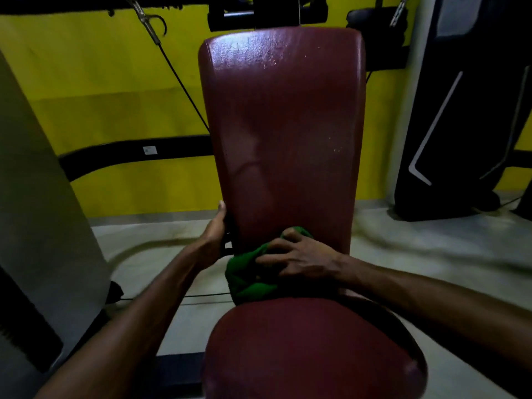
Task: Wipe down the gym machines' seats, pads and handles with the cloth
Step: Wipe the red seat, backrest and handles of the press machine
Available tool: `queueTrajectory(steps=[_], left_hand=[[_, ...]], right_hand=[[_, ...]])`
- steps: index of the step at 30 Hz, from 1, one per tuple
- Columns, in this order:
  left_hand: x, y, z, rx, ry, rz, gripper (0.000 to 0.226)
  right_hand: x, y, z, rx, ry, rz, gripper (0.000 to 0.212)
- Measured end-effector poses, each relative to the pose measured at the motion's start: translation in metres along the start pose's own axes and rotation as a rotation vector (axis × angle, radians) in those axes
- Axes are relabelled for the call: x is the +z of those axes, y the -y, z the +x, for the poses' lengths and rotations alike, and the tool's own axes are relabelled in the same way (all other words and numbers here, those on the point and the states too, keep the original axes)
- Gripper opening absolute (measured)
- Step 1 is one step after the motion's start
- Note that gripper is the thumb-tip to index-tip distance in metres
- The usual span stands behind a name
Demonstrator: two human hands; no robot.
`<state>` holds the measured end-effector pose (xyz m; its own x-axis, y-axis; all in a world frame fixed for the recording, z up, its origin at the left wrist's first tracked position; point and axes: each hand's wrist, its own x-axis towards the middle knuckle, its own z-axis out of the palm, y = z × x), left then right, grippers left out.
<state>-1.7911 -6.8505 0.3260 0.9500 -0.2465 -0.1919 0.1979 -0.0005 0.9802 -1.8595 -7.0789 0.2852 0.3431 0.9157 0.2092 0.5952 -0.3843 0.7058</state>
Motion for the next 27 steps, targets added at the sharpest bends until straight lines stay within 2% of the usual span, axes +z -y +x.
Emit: queueTrajectory(steps=[2,7,9,10,12,14,16,18,20,22,23,25,27], left_hand=[[0.001,0.004,-0.001,0.014,-0.015,0.053,0.085],[0.011,0.009,-0.007,0.079,-0.058,0.058,0.086],[0.013,0.009,-0.007,0.077,-0.065,0.034,0.086],[0.013,0.009,-0.008,0.071,-0.067,0.012,0.085],[0.012,0.01,-0.008,0.053,-0.052,-0.034,0.085],[0.01,0.008,-0.009,0.034,0.0,-0.072,0.084],[0.007,0.008,-0.011,0.019,0.057,-0.136,0.075],[0.003,0.01,-0.015,0.002,0.117,-0.214,0.06],[-0.002,0.017,-0.019,-0.017,0.173,-0.26,0.052],[-0.002,0.022,-0.025,-0.035,0.18,-0.289,0.057],[-0.001,0.023,-0.025,-0.021,0.165,-0.302,0.06],[0.007,0.026,-0.026,0.027,0.132,-0.345,0.061],[0.013,0.029,-0.023,0.061,0.101,-0.381,0.063]], right_hand=[[0.007,-0.003,-0.028,-0.1,0.037,0.002,0.016],[0.004,-0.01,-0.107,-0.001,-0.041,0.009,0.036],[0.0,-0.016,-0.114,0.114,-0.058,-0.041,0.048],[-0.003,-0.019,-0.11,0.194,-0.074,-0.058,0.047],[-0.01,-0.02,-0.089,0.419,-0.139,-0.08,0.041],[-0.018,-0.019,-0.053,0.666,-0.219,-0.079,0.044],[-0.02,-0.011,-0.01,0.825,-0.285,-0.042,0.049],[-0.015,-0.003,0.026,0.752,-0.265,-0.027,0.048],[-0.01,0.002,0.034,0.475,-0.163,-0.051,0.044],[-0.009,0.002,0.012,0.177,-0.036,-0.063,0.044],[-0.009,0.0,-0.006,0.085,0.013,-0.092,0.047],[-0.005,-0.006,-0.048,0.066,0.032,-0.151,0.054],[-0.005,-0.013,-0.085,0.242,-0.013,-0.139,0.054]])
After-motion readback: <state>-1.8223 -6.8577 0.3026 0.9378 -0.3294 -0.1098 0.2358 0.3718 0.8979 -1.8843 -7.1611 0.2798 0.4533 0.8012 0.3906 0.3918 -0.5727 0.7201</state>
